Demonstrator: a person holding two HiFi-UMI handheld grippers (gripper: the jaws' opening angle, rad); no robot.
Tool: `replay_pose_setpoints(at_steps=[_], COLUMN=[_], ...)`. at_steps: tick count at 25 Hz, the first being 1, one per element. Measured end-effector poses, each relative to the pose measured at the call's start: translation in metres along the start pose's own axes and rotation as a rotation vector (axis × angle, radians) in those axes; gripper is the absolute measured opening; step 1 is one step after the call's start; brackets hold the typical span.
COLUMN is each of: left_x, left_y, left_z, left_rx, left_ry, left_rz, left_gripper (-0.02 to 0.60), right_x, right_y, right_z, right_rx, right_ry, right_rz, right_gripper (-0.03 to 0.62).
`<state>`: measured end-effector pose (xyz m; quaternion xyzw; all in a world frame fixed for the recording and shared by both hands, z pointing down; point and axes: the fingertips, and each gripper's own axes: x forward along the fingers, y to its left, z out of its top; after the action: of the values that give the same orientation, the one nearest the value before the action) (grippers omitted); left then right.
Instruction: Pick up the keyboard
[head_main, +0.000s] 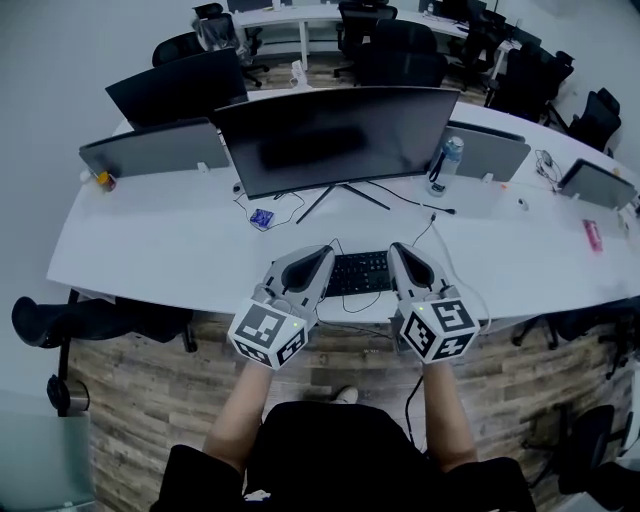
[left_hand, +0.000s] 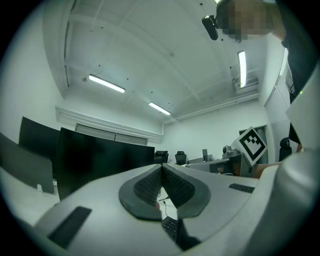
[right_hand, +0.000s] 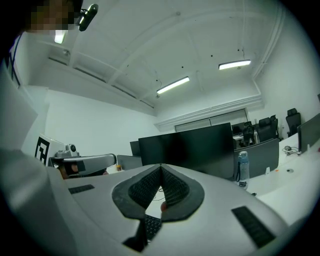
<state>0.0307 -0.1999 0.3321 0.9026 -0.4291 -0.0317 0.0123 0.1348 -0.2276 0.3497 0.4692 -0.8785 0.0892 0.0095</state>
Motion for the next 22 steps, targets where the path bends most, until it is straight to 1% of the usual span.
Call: replay_pose_setpoints(at_steps=[4, 9, 14, 18, 22], left_x=[0.005, 0.009, 0.008, 0.008, 0.014], left_y=[0.003, 0.005, 0.020, 0.036, 0.050], left_z=[-0.005, -0.020, -0.021, -0.028, -0.032], left_rx=[-0.007, -0.021, -0.024, -0.040, -0.046], left_ry=[-0.007, 0.023, 0.012, 0.022, 0.029], left_rz=[0.053, 0.096, 0.144, 0.146, 0.113], left_gripper=[0.005, 0.003, 0.005, 0.003, 0.003], right_x=[0.006, 0.010, 0.022, 0.032, 0.042], right_y=[-0.009, -0.019, -0.020, -0.020, -0.022], right_z=[-0.007, -0.015, -0.024, -0.029, -0.031], right_rx=[0.006, 0.013, -0.005, 0.006, 0.015], right_ry=[0.016, 0.032, 0.055, 0.063, 0.064], right_rz=[0.027, 0.044, 0.049, 0.040, 0.006], right_gripper=[0.006, 0.006, 0.006, 0.006, 0.006])
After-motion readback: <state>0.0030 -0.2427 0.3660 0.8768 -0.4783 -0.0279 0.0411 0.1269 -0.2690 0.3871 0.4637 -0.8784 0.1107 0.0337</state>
